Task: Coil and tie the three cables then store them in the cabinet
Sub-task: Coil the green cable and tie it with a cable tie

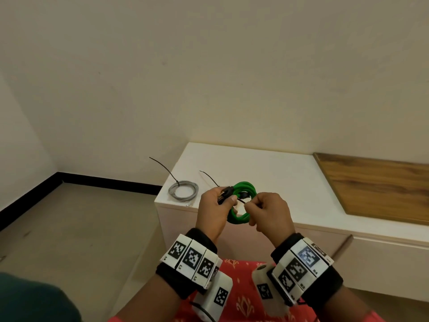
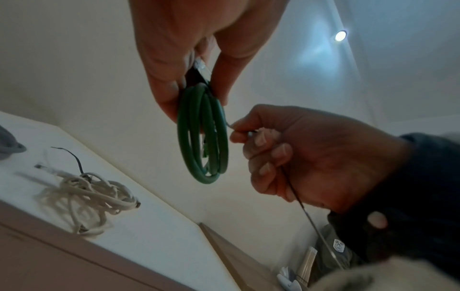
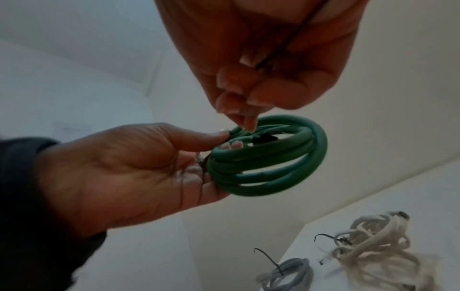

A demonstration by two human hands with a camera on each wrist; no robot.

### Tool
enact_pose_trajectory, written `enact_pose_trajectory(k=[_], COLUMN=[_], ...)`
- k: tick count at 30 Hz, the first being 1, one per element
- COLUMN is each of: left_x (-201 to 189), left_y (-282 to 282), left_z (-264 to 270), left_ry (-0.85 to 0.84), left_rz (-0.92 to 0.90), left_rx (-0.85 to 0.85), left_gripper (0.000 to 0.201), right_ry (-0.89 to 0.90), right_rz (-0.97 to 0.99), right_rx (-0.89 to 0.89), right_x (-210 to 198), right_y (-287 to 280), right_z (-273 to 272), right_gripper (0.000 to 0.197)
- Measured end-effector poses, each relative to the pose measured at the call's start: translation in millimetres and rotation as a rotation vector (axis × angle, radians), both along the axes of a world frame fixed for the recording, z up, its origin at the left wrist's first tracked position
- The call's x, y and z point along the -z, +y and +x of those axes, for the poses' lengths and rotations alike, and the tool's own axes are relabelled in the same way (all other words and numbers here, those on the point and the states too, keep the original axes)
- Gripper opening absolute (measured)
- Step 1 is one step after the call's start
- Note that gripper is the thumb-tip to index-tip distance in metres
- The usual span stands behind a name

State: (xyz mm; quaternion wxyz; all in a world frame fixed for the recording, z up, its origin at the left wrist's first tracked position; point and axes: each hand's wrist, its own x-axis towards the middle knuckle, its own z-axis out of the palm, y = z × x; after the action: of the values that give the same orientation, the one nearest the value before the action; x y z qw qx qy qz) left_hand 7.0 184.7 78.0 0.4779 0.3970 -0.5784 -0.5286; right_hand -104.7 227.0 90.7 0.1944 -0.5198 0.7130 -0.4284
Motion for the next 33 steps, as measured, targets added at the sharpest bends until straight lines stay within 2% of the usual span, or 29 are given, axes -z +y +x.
enact_pose_trajectory(k=[4,6,9,11,15,19,23,33], left_x=[4,6,8,9,8,11,18,17], left_y=[-1,-1,2,5,7,0,-3,6], left_z=[1,0,-3,-5,-4,1,6,7], left_ry=[0.002,0.003,-0.009,0.004,-0.005,-0.026,-0.025,-0.07], left_rz=[-0.049,-0.049,-0.054,-0.049,-0.046,-0.012,0.009,-0.005], left_rx=[-0.014,-0.023,-0.025,-0.02,-0.02,-0.002,0.019,0.078], left_gripper=[0.017,0.024,0.025,0.019,0.021,0.019,0.025,0.043], right_ry=[-0.037,-0.055,-0.146,-0.289,-0.684,-0.886,-0.973,-1.035], right_rz=[0.076,0.112,0.14,0.129,0.091,0.12,0.17,0.15], right_rx=[0.032,0.047,0.092,0.121,0.11,0.042,-0.008,0.156], right_x=[2,4,10,11,12,10,11,13], right_y=[-2,-2,-7,-11,-11,-9,-7,-2], right_z=[-2,0,6,9,17,21,21,23], right_gripper=[0.035,0.038,0.038,0.033,0.028,0.022,0.023,0.017])
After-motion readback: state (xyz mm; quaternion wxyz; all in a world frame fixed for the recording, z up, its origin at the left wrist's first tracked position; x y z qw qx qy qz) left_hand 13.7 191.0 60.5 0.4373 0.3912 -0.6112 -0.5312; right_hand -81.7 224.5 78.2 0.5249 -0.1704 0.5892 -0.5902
